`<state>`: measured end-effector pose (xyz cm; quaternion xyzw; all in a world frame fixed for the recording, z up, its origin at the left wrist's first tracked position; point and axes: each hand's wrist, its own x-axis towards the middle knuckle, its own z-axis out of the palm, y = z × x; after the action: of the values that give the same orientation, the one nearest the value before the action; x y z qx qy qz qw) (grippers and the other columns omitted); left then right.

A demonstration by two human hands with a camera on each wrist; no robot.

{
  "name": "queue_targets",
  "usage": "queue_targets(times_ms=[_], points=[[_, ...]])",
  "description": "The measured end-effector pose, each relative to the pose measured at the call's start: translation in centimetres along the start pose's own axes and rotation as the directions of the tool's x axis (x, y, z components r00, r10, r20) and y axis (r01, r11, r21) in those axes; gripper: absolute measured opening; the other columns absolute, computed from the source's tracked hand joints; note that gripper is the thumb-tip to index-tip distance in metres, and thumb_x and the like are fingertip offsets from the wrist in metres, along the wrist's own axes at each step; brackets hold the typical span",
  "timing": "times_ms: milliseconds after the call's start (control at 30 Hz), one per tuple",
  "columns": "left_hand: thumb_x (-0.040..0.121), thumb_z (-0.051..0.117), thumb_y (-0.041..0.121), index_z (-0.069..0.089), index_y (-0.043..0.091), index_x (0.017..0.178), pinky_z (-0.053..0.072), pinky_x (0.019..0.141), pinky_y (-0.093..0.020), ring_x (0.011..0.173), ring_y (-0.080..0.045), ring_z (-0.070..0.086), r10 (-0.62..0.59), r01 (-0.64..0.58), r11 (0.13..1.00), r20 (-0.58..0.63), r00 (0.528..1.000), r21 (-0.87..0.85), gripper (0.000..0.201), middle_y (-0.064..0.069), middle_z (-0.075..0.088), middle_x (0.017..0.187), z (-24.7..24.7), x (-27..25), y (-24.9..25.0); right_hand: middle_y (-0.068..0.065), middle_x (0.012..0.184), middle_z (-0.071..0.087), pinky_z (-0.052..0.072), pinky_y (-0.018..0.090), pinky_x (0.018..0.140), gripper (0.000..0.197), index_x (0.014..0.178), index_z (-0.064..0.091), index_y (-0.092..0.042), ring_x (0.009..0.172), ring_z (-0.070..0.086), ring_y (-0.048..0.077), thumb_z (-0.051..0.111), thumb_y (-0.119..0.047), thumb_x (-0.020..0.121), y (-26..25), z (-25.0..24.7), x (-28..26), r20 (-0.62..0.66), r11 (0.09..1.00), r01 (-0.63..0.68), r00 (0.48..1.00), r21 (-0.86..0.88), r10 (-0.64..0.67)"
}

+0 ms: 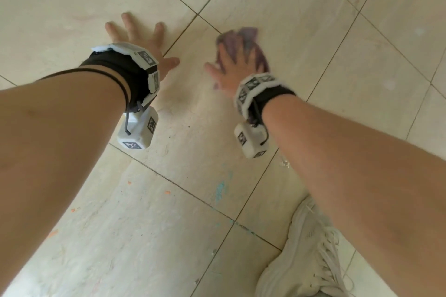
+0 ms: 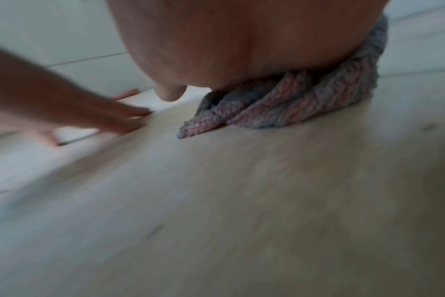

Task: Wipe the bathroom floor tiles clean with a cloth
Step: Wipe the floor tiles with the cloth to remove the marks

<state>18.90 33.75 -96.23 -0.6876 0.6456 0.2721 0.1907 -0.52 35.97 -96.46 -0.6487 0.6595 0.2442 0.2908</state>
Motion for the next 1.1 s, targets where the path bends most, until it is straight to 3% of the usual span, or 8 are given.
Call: queue_targets(times_ms=[100,200,333,433,700,833,967,1100], points=[[0.088,0.039,0.074,-0.009,0.046,0.151,0.013,0.106,-0.076,0.143,-0.049,-0.017,-0.003,0.003,1.0,0.004,1.0,-0.01,0.084,-0.007,-0.027,0.159,0.0,0.3,0.1,0.001,0.158,-0.03,-0.005,0.064,0.114,0.073,0.153,-0.013,-0.035,0.144,-0.026,0.035,0.006,-0.07,0.092,-1.9,2.7,-3.6,0.006,0.987,0.158,0.987,-0.039,-0.158],[0.087,0.041,0.074,-0.006,0.046,0.151,0.015,0.105,-0.076,0.143,-0.05,-0.015,0.0,-0.001,1.0,-0.012,1.0,-0.016,0.085,-0.006,-0.025,0.16,-0.1,0.3,0.1,-0.002,0.159,-0.027,-0.001,0.056,0.119,0.066,0.152,-0.013,-0.038,0.146,-0.023,0.029,0.006,-0.065,0.094,1.5,4.8,-6.7,0.004,0.978,0.188,0.982,-0.093,-0.189],[0.088,0.04,0.073,-0.006,0.044,0.152,0.014,0.106,-0.074,0.143,-0.051,-0.015,0.001,-0.001,1.0,-0.002,1.0,-0.007,0.084,-0.008,-0.024,0.16,-0.4,-0.1,0.3,0.002,0.162,-0.019,0.001,0.053,0.118,0.071,0.155,-0.001,-0.035,0.148,-0.014,0.033,0.005,-0.067,0.091,8.7,3.2,-5.0,-0.09,0.993,-0.091,0.992,-0.07,0.085],[0.089,0.04,0.073,-0.007,0.045,0.152,0.014,0.106,-0.074,0.143,-0.052,-0.015,0.003,-0.003,1.0,-0.001,1.0,0.001,0.083,-0.009,-0.024,0.16,-0.4,0.1,0.4,0.004,0.161,-0.022,-0.005,0.05,0.118,0.07,0.155,-0.006,-0.033,0.147,-0.02,0.034,0.017,-0.065,0.097,8.2,-0.1,-1.7,-0.094,0.957,-0.267,0.956,0.112,0.278],[0.087,0.038,0.075,-0.008,0.046,0.151,0.015,0.105,-0.075,0.143,-0.052,-0.014,0.008,-0.008,0.999,-0.003,1.0,0.033,0.084,-0.007,-0.024,0.16,-0.6,0.1,0.3,-0.003,0.159,-0.027,-0.002,0.063,0.113,0.068,0.153,-0.011,-0.038,0.146,-0.022,0.032,0.014,-0.066,0.096,-1.3,3.1,-5.0,-0.039,0.995,0.091,0.995,0.029,-0.09],[0.086,0.035,0.077,-0.011,0.048,0.149,0.015,0.102,-0.079,0.142,-0.053,-0.014,-0.006,0.006,0.999,-0.007,1.0,0.039,0.083,-0.009,-0.027,0.158,-0.4,0.0,0.4,-0.006,0.161,-0.021,0.001,0.056,0.119,0.062,0.153,-0.003,-0.042,0.148,-0.018,0.025,0.018,-0.062,0.098,1.9,4.8,-6.0,-0.062,0.998,0.058,0.996,0.028,-0.057],[0.086,0.03,0.08,-0.015,0.049,0.148,0.011,0.103,-0.079,0.141,-0.055,-0.015,-0.012,0.013,1.0,-0.012,1.0,0.022,0.083,-0.014,-0.031,0.157,0.4,0.2,2.4,-0.005,0.162,-0.017,0.003,0.054,0.118,0.062,0.154,0.0,-0.039,0.148,-0.015,0.027,0.021,-0.059,0.099,6.9,3.8,-5.2,-0.07,0.977,-0.141,0.986,0.159,0.153],[0.086,0.029,0.08,-0.014,0.049,0.147,0.015,0.101,-0.08,0.142,-0.054,-0.015,0.041,-0.04,0.998,-0.029,0.999,0.048,0.081,-0.016,-0.028,0.157,1.7,-0.2,6.0,0.004,0.164,-0.007,-0.006,0.048,0.119,0.066,0.157,0.009,-0.023,0.149,-0.011,0.028,0.022,-0.056,0.101,11.5,3.8,-4.6,-0.128,0.977,-0.143,0.978,0.158,0.164]])
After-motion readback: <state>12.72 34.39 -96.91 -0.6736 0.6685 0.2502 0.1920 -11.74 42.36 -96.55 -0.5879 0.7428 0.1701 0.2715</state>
